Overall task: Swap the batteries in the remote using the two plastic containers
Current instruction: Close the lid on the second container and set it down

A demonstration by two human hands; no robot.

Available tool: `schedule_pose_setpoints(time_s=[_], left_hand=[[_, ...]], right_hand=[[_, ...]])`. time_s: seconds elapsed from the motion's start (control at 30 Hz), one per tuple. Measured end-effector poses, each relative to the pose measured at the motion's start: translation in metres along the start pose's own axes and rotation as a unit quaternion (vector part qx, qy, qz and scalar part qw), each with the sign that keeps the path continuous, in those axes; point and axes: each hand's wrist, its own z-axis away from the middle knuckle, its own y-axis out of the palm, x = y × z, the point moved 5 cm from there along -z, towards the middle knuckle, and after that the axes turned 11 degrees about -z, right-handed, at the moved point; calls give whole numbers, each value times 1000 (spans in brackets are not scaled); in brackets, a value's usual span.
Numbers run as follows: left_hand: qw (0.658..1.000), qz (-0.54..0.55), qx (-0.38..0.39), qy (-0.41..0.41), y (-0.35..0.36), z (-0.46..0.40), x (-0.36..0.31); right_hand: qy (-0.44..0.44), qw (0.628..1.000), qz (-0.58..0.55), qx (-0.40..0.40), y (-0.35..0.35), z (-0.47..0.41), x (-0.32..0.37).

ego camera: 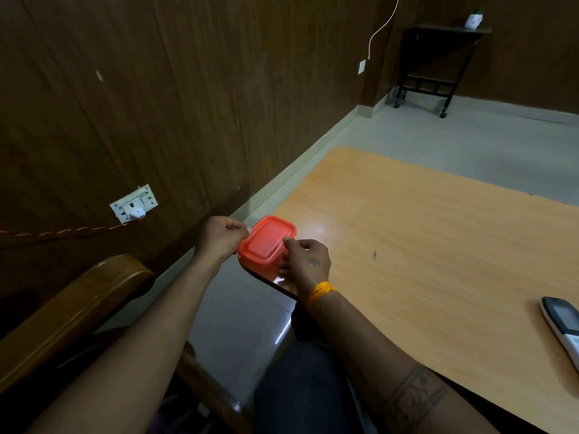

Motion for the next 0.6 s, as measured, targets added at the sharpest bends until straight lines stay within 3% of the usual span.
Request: schedule_pose_setpoints(time_s=[0.17,0.4,0.6], left_hand=[[988,-37,-110,104,-19,33,-37],[978,89,-62,180,28,112,-105],[963,160,33,215,118,183,-167]], right_hand=[[-99,993,47,-45,-29,9,29],[-137,987,-47,-62,-100,46,74],[-163,975,-47,-142,-213,67,99]])
